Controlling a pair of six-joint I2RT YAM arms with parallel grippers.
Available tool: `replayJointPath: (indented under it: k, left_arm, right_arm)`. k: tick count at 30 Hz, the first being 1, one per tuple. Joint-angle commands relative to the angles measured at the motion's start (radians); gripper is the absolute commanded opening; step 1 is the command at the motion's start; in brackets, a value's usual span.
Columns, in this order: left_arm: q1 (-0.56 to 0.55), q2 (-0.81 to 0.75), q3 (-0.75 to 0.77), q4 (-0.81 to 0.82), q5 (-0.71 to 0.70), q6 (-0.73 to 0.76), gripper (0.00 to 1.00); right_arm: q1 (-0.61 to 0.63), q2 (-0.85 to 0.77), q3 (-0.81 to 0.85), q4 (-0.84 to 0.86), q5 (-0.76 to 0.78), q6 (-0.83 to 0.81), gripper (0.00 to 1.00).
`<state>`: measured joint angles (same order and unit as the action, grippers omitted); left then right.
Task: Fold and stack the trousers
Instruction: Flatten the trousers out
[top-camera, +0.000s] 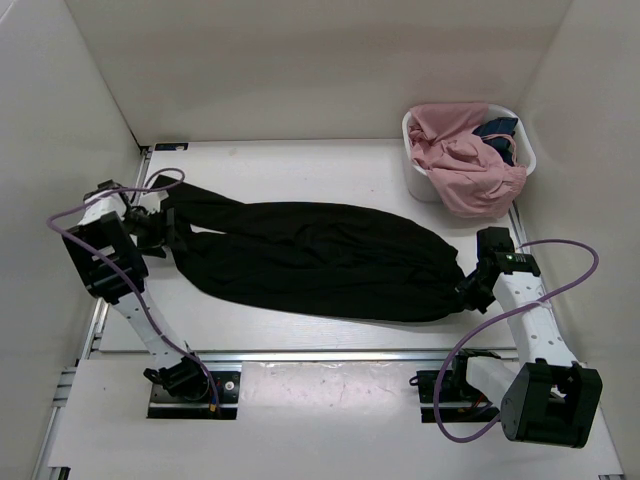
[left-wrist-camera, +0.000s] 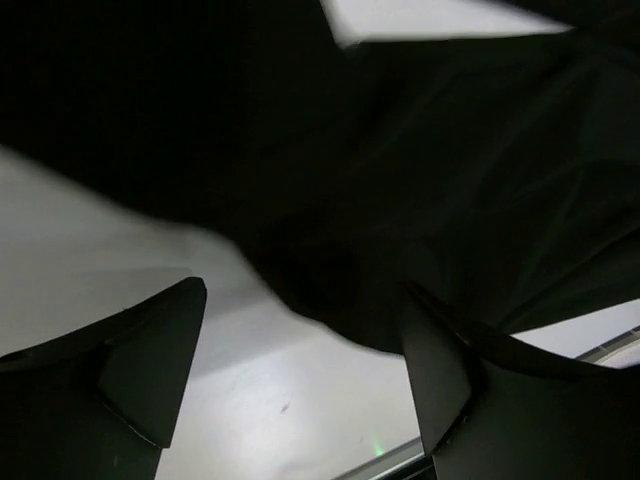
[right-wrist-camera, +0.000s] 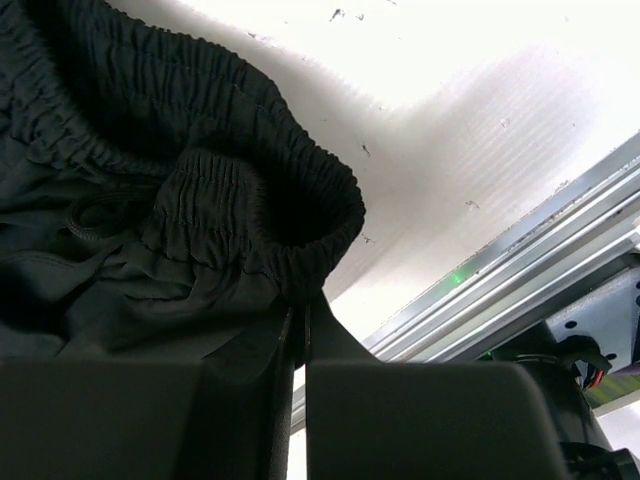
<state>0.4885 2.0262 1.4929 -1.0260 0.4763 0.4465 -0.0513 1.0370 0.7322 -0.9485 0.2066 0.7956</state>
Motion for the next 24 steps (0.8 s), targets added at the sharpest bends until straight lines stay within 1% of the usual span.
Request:
replayJointPath:
  k: [1,4,5,6,7,10,11,12,13,14,15,16,17,18,19,20,21,22,24]
  left_arm:
    - [-0.059,-0.011,0.056,0.047,0.114,-0.045,0.89]
    - [-0.068,0.06,0.067,0.058,0.096,-0.066,0.89]
    - [-0.068,0.074,0.076,0.076,0.096,-0.077,0.87]
    - [-0.068,0.087,0.076,0.089,0.059,-0.09,0.85]
    - [-0.079,0.118,0.076,0.101,0.026,-0.1,0.72]
    - [-0.079,0.161,0.076,0.101,-0.031,-0.112,0.4]
    - [-0.079,0.161,0.076,0.101,-0.031,-0.112,0.14]
    - [-0.079,0.161,0.067,0.089,-0.042,-0.098,0.14]
    - [-0.079,0.119,0.076,0.078,-0.042,-0.082,0.14]
    - [-0.079,0.092,0.089,0.066,-0.062,-0.072,0.14]
    - [-0.067,0.065,0.105,0.051,-0.082,-0.072,0.14]
    - [-0.051,0.034,0.128,0.035,-0.123,-0.046,0.14]
    - [-0.038,-0.025,0.182,-0.004,-0.14,-0.037,0.14]
    - [-0.021,-0.053,0.213,-0.025,-0.14,-0.026,0.14]
    - [0.014,-0.076,0.249,-0.052,-0.169,0.0,0.14]
    - [0.028,-0.104,0.327,-0.115,-0.189,0.017,0.14]
    - [0.039,-0.115,0.361,-0.144,-0.214,0.033,0.14]
    - [0.05,-0.127,0.389,-0.169,-0.27,0.066,0.14]
    - [0.064,-0.17,0.406,-0.2,-0.33,0.092,0.14]
  right_arm:
    - [-0.004,0.0,0.041,0.016,0.016,-0.019,0.0]
    - [-0.004,0.0,0.006,0.036,0.016,-0.019,0.0]
    - [-0.004,0.0,0.006,0.036,0.016,-0.019,0.0]
    - [-0.004,0.0,-0.01,0.046,0.016,-0.01,0.0]
    - [-0.004,0.0,-0.02,0.066,0.016,-0.01,0.0]
    - [-0.004,0.043,-0.002,0.111,-0.01,-0.03,0.0]
    - [-0.004,0.06,0.05,0.137,-0.027,-0.044,0.0]
    - [-0.004,0.092,0.088,0.137,-0.039,-0.071,0.0]
    - [-0.004,0.107,0.132,0.137,-0.039,-0.087,0.0]
    - [-0.004,0.118,0.232,0.122,-0.039,-0.102,0.0]
    - [-0.004,0.127,0.283,0.111,-0.039,-0.117,0.0]
    - [-0.004,0.127,0.332,0.097,-0.027,-0.14,0.0]
    - [-0.004,0.127,0.378,0.071,-0.016,-0.141,0.0]
    - [-0.004,0.127,0.456,0.056,-0.016,-0.151,0.0]
    - [-0.004,0.118,0.485,0.045,-0.016,-0.151,0.0]
    - [-0.004,0.109,0.51,0.027,-0.016,-0.151,0.0]
    - [-0.004,0.088,0.527,0.027,-0.029,-0.135,0.0]
    - [-0.004,0.074,0.536,0.018,-0.029,-0.112,0.0]
    - [-0.004,0.026,0.515,0.017,-0.038,-0.084,0.0]
